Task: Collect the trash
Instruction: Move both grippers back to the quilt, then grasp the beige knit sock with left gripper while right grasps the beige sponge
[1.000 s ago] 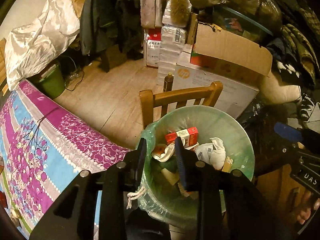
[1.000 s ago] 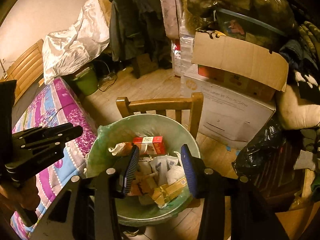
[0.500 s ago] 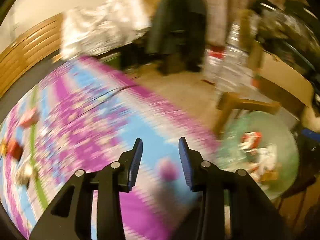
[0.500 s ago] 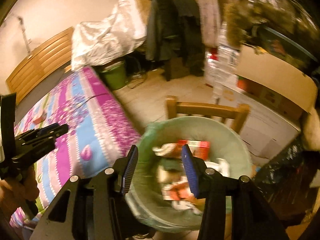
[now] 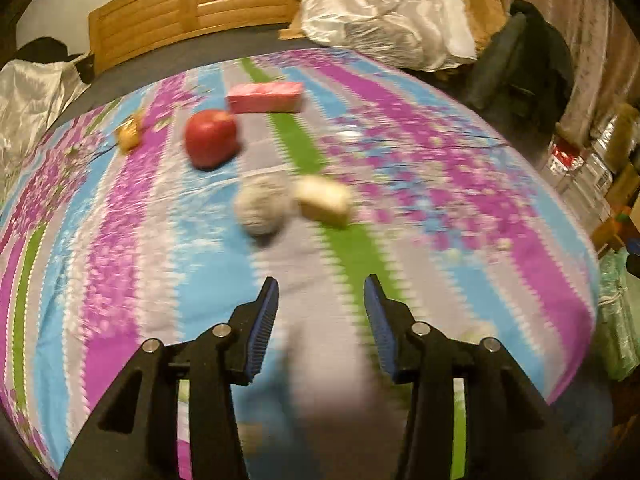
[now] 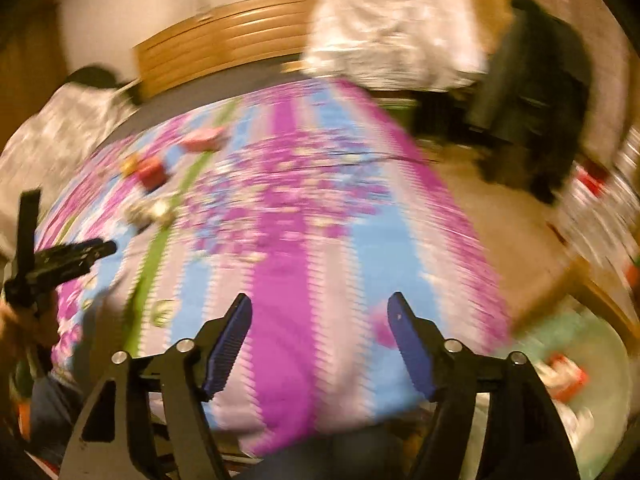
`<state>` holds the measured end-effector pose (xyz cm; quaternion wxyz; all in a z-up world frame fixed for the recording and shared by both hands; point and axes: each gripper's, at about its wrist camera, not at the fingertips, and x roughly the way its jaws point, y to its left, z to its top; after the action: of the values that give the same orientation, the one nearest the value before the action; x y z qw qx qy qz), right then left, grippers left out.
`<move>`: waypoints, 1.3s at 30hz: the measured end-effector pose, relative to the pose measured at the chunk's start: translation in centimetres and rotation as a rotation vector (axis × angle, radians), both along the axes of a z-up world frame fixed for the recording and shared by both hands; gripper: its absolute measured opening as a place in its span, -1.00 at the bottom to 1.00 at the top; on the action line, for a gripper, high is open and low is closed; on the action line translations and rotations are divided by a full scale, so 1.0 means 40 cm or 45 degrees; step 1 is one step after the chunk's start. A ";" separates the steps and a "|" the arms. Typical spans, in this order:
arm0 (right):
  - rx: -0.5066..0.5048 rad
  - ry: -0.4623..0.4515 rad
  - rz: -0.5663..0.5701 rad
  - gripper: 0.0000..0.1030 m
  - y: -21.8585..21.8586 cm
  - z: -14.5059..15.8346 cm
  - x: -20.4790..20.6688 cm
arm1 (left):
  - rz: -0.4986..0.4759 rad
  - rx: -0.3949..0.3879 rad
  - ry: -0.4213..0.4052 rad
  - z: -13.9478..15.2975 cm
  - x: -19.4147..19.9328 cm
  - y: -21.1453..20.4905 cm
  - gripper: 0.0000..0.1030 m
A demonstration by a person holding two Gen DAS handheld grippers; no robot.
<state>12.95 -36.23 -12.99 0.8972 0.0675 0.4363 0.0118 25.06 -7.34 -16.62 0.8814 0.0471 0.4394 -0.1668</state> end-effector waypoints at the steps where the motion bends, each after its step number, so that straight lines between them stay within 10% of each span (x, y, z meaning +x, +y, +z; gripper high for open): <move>1: 0.009 0.000 0.034 0.51 0.027 -0.009 0.028 | -0.023 -0.005 -0.005 -0.008 0.018 0.029 -0.10; 20: -0.086 0.023 0.821 0.40 0.483 -0.213 0.571 | -0.521 -0.018 -0.037 -0.099 0.255 0.060 0.22; 26: -0.111 0.063 0.905 -0.02 0.530 -0.271 0.624 | -0.582 0.016 0.011 -0.134 0.292 0.041 0.21; 29: -0.051 0.061 0.901 -0.32 0.521 -0.279 0.630 | -0.601 0.042 -0.013 -0.143 0.293 0.038 -0.19; 39: 0.037 0.018 0.750 -0.39 0.445 -0.214 0.512 | -0.527 0.000 -0.075 -0.067 0.203 0.067 -0.29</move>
<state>33.44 -18.42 -21.54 0.8509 -0.0491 0.4433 0.2775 33.18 -4.67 -19.29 0.8408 0.1413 0.3945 -0.3428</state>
